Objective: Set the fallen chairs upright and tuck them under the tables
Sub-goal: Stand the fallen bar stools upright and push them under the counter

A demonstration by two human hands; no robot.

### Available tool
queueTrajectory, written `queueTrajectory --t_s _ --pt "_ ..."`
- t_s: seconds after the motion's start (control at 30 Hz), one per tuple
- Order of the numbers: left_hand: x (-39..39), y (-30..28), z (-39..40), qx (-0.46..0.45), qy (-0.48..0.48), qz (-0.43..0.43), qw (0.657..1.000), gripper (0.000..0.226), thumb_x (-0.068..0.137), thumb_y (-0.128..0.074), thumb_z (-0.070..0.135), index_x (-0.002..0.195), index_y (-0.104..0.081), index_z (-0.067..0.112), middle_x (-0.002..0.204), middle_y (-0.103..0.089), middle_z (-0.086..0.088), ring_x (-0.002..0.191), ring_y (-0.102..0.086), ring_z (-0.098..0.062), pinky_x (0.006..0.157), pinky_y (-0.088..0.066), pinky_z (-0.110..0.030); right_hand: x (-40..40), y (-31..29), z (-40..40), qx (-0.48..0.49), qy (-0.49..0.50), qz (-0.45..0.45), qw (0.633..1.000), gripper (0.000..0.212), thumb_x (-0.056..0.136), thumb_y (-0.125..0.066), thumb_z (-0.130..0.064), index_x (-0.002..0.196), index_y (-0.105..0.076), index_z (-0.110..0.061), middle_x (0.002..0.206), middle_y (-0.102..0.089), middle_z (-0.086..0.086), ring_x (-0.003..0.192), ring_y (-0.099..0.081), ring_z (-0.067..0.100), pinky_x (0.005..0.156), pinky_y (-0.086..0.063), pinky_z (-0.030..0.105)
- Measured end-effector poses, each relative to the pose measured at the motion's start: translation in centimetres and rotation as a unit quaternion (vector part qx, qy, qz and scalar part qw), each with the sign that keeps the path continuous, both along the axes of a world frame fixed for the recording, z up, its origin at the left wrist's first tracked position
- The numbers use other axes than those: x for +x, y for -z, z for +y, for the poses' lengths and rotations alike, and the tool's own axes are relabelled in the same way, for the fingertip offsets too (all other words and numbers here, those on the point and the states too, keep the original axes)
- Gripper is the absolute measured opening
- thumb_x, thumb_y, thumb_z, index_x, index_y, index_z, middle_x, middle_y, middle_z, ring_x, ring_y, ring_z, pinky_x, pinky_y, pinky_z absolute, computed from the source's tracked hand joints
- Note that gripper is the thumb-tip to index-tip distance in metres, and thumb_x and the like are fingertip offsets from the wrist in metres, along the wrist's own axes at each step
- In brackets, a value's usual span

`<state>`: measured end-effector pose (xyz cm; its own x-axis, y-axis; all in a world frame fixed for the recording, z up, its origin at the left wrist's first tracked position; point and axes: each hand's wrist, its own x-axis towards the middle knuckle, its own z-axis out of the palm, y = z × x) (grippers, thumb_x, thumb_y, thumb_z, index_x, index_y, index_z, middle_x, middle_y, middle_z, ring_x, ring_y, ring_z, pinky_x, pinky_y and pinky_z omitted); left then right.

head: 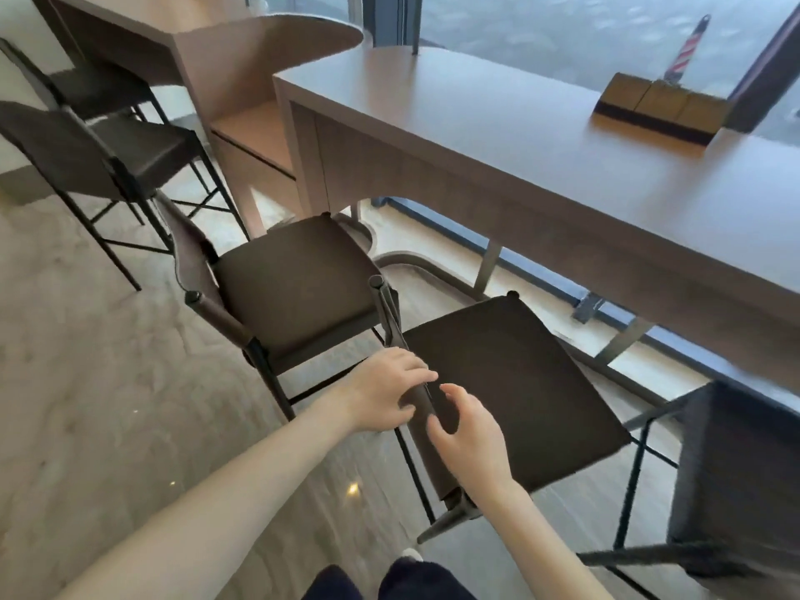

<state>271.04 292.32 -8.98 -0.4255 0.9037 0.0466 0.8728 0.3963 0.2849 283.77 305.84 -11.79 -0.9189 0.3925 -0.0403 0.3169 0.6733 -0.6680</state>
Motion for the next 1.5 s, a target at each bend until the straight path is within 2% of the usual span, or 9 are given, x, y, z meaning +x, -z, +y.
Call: queueTrajectory --t_s 0.23,0.33,0.53,0.67,0.77,0.87,1.03,1.17,1.5 --pt "-4.5 1.7 2.9 -0.086 0.161 0.049 0.982 0.048 0.066 -0.069 0.024 0.114 -0.067 0.017 0.108 -0.066 -0.001 0.102 -0.059 -0.021 0.095 -0.047 -0.034 -1.0 0.4 -1.7 0.051 0.040 -0.079 0.995 0.041 0.090 -0.054 -0.030 0.130 -0.051 -0.022 0.109 -0.062 -0.005 0.094 -0.058 0.012 0.077 -0.049 0.022" --pt "-5.8 2.1 4.3 -0.132 0.209 0.050 0.968 0.044 0.072 -0.063 0.023 0.115 -0.066 0.016 0.105 -0.065 0.000 0.101 -0.058 -0.021 0.093 -0.044 -0.032 -1.4 0.6 -2.5 0.073 0.071 -0.109 0.989 0.027 0.095 -0.049 -0.026 0.121 -0.055 -0.021 0.102 -0.063 -0.004 0.080 -0.054 0.010 0.064 -0.037 0.015" --pt "-7.8 2.7 5.8 -0.187 0.313 0.067 0.929 0.036 0.084 -0.057 0.027 0.119 -0.061 0.019 0.110 -0.061 0.000 0.104 -0.055 -0.021 0.091 -0.045 -0.036 -2.2 1.2 -4.0 0.111 0.156 -0.170 0.967 0.022 0.100 -0.042 -0.029 0.111 -0.059 -0.018 0.101 -0.067 0.001 0.086 -0.064 0.022 0.070 -0.047 0.031" --pt "-8.6 3.0 6.7 -0.213 0.344 0.088 0.910 0.026 0.092 -0.047 0.032 0.109 -0.063 0.020 0.104 -0.061 0.000 0.101 -0.058 -0.023 0.082 -0.044 -0.034 -2.3 0.9 -4.3 0.137 0.194 -0.225 0.945 0.030 0.100 -0.039 -0.034 0.101 -0.064 -0.016 0.102 -0.067 0.004 0.095 -0.061 0.028 0.068 -0.036 0.033" --pt "-8.6 3.3 7.2 -0.220 0.367 0.104 0.898 0.025 0.094 -0.044 0.035 0.103 -0.064 0.022 0.100 -0.063 0.001 0.097 -0.060 -0.021 0.077 -0.045 -0.034 -2.0 0.6 -4.9 0.142 0.223 -0.259 0.929 0.031 0.099 -0.042 -0.034 0.101 -0.067 -0.016 0.102 -0.068 0.006 0.094 -0.063 0.029 0.073 -0.044 0.034" --pt "-8.5 3.2 7.7 -0.208 0.380 0.133 0.891 0.027 0.095 -0.045 0.040 0.102 -0.066 0.025 0.099 -0.068 0.002 0.095 -0.063 -0.022 0.073 -0.043 -0.031 -2.3 0.3 -5.1 0.170 0.232 -0.288 0.914 0.028 0.099 -0.045 -0.029 0.099 -0.068 -0.012 0.099 -0.069 0.008 0.090 -0.065 0.030 0.069 -0.043 0.034" --pt "-8.7 3.1 8.2 -0.204 0.404 0.146 0.880 0.029 0.098 -0.042 0.040 0.104 -0.066 0.026 0.100 -0.069 0.004 0.093 -0.064 -0.021 0.070 -0.040 -0.029 -2.3 0.8 -4.9 0.189 0.214 -0.291 0.913 0.026 0.100 -0.045 -0.022 0.097 -0.068 -0.010 0.094 -0.070 0.009 0.084 -0.066 0.029 0.073 -0.049 0.035" --pt "-8.8 3.1 8.2 -0.207 0.415 0.151 0.873 0.031 0.099 -0.038 0.039 0.102 -0.065 0.022 0.100 -0.069 0.001 0.092 -0.064 -0.024 0.070 -0.039 -0.030 -1.9 1.7 -4.5 0.204 0.185 -0.293 0.916 0.022 0.099 -0.048 -0.016 0.098 -0.068 -0.010 0.094 -0.070 0.009 0.084 -0.066 0.030 0.072 -0.047 0.033" --pt "-8.1 2.0 11.6 -0.166 0.386 0.153 0.894 0.037 0.100 -0.036 0.046 0.103 -0.064 0.021 0.098 -0.069 0.000 0.090 -0.065 -0.025 0.065 -0.034 -0.029 -1.0 -0.5 0.9 0.254 0.137 -0.280 0.915 0.037 0.103 -0.037 -0.034 0.103 -0.064 -0.009 0.102 -0.068 0.011 0.093 -0.064 0.035 0.073 -0.037 0.035"
